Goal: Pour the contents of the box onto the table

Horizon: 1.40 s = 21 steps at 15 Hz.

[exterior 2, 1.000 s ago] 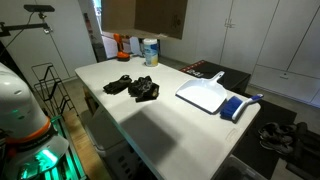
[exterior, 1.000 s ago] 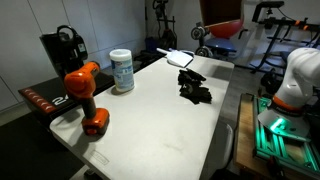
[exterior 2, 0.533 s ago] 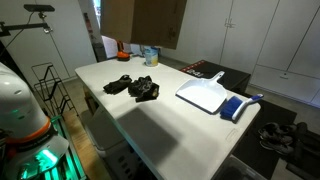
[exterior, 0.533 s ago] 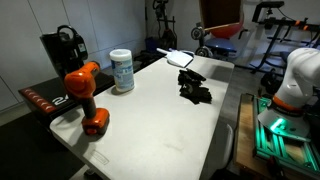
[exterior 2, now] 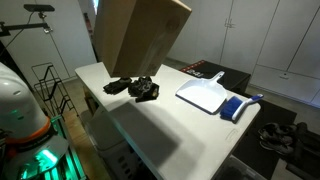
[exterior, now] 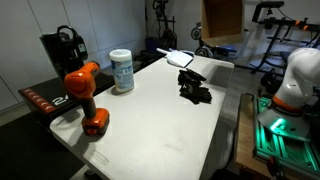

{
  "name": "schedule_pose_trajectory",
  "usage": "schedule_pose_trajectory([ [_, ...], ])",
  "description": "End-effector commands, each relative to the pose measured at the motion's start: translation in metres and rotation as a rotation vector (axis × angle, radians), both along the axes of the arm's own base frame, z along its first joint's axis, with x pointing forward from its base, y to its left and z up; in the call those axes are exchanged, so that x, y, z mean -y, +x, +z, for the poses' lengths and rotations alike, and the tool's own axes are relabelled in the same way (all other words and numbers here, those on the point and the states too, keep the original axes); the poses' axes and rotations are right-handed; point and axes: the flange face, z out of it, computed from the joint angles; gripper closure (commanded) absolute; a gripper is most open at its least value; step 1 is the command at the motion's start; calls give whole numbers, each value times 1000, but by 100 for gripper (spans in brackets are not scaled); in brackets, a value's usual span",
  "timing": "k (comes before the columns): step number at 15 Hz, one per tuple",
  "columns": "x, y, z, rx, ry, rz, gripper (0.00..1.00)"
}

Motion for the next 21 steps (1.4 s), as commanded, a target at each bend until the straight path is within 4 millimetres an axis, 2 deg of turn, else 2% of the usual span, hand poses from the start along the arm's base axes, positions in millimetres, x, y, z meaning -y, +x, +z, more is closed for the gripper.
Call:
schedule_pose_trajectory([
  [1,29,-5,4,9,193,-52,99],
  [5,53,-10,1,34,406,-96,99],
  [10,82,-15,-3,59,644,-1,99],
  [13,105,-18,-5,50,691,-33,99],
  [14,94,-11,-5,50,653,-31,95],
  [16,106,-14,-5,49,664,-47,95],
  [20,106,-14,-6,49,667,-48,95],
  [21,106,-14,-6,49,667,-48,99],
])
